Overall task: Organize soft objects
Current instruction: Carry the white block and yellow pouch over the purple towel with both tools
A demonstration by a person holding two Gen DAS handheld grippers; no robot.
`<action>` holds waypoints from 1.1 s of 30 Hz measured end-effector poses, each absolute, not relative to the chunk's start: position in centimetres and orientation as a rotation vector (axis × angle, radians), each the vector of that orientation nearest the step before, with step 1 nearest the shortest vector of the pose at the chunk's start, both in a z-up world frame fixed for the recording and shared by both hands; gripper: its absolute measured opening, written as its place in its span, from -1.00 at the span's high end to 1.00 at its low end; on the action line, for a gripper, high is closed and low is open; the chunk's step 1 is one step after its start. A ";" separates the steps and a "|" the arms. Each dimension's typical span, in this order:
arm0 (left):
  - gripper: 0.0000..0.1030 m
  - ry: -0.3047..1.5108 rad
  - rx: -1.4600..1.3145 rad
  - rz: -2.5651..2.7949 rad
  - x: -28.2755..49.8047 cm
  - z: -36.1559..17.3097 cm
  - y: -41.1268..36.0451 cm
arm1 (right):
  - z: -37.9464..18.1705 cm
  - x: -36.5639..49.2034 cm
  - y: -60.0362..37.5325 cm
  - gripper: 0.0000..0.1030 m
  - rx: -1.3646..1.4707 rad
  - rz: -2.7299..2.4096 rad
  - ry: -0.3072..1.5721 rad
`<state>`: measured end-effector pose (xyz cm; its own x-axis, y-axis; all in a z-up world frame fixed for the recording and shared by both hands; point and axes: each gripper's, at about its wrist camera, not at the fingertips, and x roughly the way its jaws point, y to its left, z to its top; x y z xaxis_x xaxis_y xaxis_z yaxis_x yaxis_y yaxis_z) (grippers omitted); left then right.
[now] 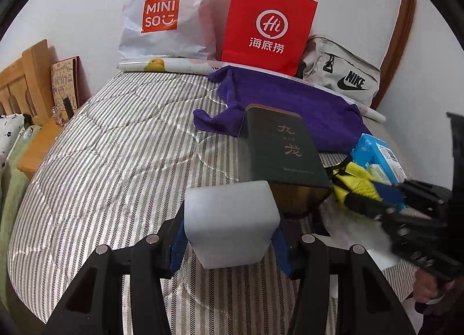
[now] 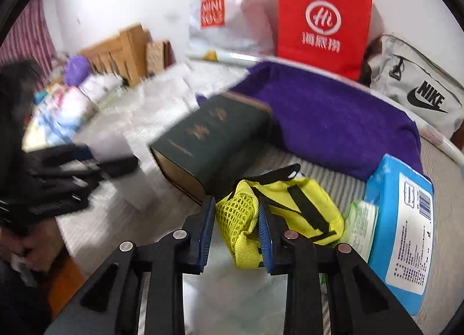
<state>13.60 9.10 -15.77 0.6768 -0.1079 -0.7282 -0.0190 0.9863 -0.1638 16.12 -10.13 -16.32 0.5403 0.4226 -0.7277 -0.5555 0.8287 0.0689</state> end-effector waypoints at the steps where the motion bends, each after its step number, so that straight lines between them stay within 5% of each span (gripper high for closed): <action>1: 0.04 0.825 -0.163 -0.048 13.6 -15.7 9.1 | -15.6 15.8 -10.4 0.46 -0.154 0.594 0.788; 3: 0.04 0.820 -0.156 -0.039 13.3 -15.5 9.0 | -14.6 15.3 -10.8 0.63 -0.118 0.618 0.764; 22: 0.06 0.810 -0.086 -0.010 10.9 -13.9 6.9 | -10.8 7.5 -16.8 0.65 -0.065 0.570 0.671; 33: 0.06 0.820 -0.082 -0.072 10.7 -14.7 4.7 | -17.5 6.2 -23.2 0.65 -0.035 0.404 0.790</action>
<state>10.73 4.73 -14.66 0.6803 -0.0959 -0.7267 0.0326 0.9944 -0.1007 6.18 -23.15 -17.50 0.6317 0.3397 -0.6968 -0.3654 0.9232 0.1188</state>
